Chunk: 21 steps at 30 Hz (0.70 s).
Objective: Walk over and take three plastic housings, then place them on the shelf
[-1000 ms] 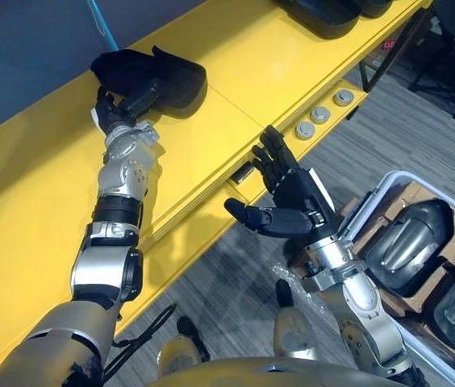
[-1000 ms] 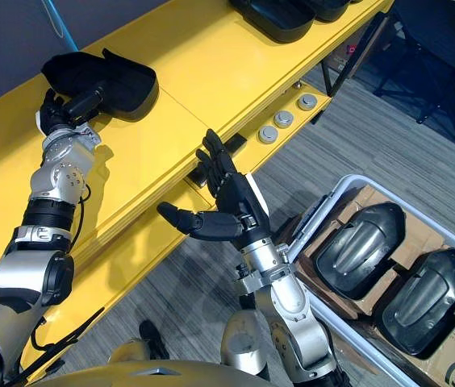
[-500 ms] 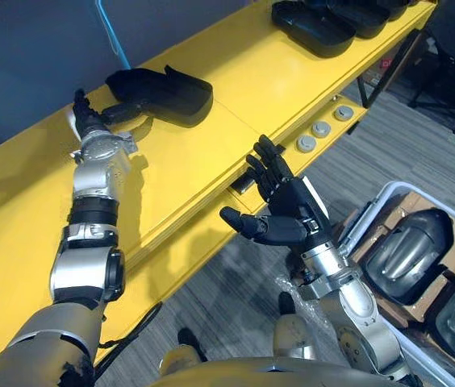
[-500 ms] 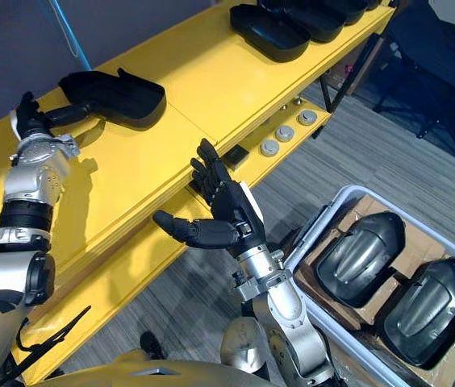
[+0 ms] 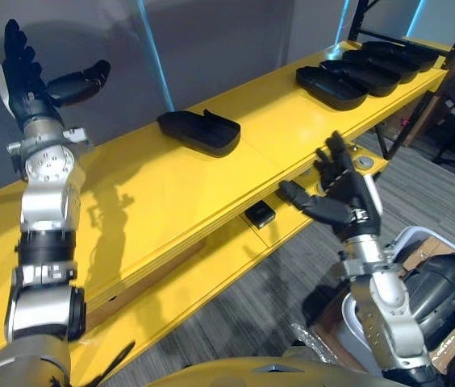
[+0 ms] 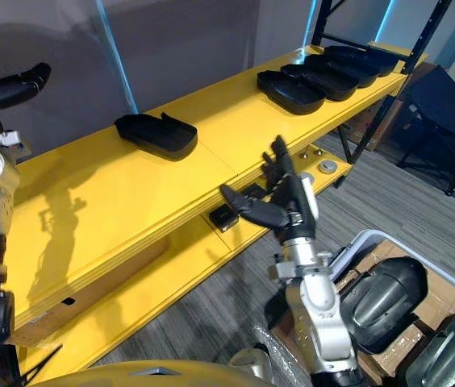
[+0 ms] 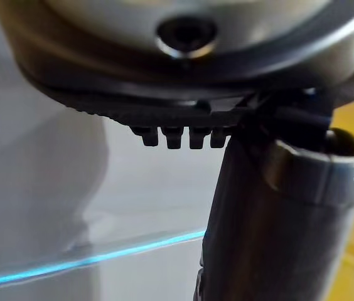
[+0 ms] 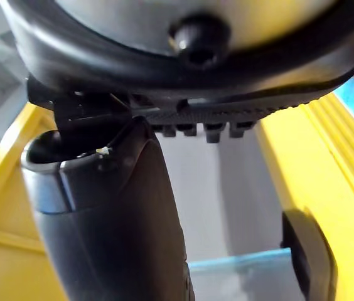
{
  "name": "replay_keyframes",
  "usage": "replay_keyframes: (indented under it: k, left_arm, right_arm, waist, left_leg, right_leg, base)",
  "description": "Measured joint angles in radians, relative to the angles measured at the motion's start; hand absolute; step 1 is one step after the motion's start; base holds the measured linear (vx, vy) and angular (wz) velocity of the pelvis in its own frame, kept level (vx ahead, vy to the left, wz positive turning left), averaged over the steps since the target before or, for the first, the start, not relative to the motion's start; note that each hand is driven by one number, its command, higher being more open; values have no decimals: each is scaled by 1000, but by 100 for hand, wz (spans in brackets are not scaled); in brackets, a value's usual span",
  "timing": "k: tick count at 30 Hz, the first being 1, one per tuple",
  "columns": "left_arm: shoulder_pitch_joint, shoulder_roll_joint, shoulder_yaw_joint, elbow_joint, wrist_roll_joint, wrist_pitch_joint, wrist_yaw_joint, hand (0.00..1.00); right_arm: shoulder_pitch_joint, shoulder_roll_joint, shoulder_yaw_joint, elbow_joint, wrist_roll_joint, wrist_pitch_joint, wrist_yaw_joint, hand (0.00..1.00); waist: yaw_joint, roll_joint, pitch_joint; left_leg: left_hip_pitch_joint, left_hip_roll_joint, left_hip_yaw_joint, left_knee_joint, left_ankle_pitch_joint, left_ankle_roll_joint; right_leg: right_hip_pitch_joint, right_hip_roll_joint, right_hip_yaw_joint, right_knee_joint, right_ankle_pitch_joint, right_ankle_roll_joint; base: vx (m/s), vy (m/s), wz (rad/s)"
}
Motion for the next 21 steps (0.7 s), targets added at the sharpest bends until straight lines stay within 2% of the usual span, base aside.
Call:
replay_keyframes:
  k: [2, 3, 5, 7, 9, 13, 14, 15, 17, 21]
  left_arm:
    - [135, -103, 3, -170, 20, -28, 0, 100]
    - [292, -218, -27, -295, 116, -37, -2, 100]
    - [361, -259, -56, -305, 175, -36, -13, 100]
    - [426, -269, -77, -300, 201, -36, -70, 100]
    - [427, -269, -82, -299, 193, -60, -131, 100]
    - [412, -261, -95, -301, 97, -219, -246, 100]
    - [405, -261, -95, -301, 89, -236, -253, 100]
    - [385, -260, -95, -301, 77, -254, -260, 100]
    - [327, -247, -93, -299, 36, -303, -276, 100]
    - [241, -209, -108, -263, -21, -354, -299, 100]
  right_arm:
    - [-9, -1, -42, 18, 0, 4, -9, 100]
    - [-31, -11, -82, 25, 1, 32, -14, 100]
    - [-62, -44, -93, 50, 1, 50, -10, 100]
    - [-159, -105, -103, 147, 13, 75, 15, 100]
    - [-263, -130, -120, 267, 19, 77, 33, 100]
    - [-483, -197, -120, 558, 45, 74, 54, 100]
    - [-508, -207, -120, 590, 55, 73, 56, 100]
    - [-544, -225, -121, 633, 77, 72, 59, 100]
    - [-658, -273, -122, 754, 132, 64, 74, 100]
    - [-797, -311, -120, 884, 204, 41, 99, 100]
  waist:
    - [17, 0, -3]
    - [37, -1, -2]
    - [53, -2, -3]
    - [72, -10, -4]
    - [91, -18, -6]
    - [140, -24, -3]
    - [147, -23, -2]
    - [156, -22, 11]
    - [170, -21, 71]
    - [205, -29, 155]
  left_leg:
    - [-1, -2, -14, -15, 13, 0]
    - [-5, -2, -39, -18, 23, 0]
    - [-7, 0, -54, -18, 27, -1]
    - [-31, 3, -83, -21, 38, -6]
    - [-59, 7, -104, -21, 55, -7]
    - [-116, 7, -145, -18, 81, -4]
    - [-130, 6, -153, -18, 85, -3]
    - [-148, 6, -162, -18, 93, -2]
    - [-187, 6, -186, -18, 112, 1]
    - [-235, 10, -204, -18, 133, 2]
  right_leg:
    - [4, 1, -15, -4, 0, 0]
    - [16, 3, -33, -12, 1, 1]
    - [24, 4, -47, -13, 1, 1]
    - [27, 9, -75, -22, 1, 2]
    - [16, 14, -95, -29, 4, 2]
    - [-16, 17, -126, -29, 26, -5]
    - [-27, 18, -128, -29, 29, -7]
    - [-39, 19, -137, -29, 36, -11]
    - [-62, 20, -154, -28, 48, -15]
    - [-104, 28, -154, -32, 70, -21]
  base:
    - [-41, -10, 28]
    - [-44, -14, 34]
    - [-60, -15, 30]
    - [-100, -18, 38]
    - [-87, -13, 31]
    - [-75, 1, 24]
    - [-63, 4, 19]
    - [-57, 2, 19]
    - [-120, 15, 24]
    - [-98, 12, 6]
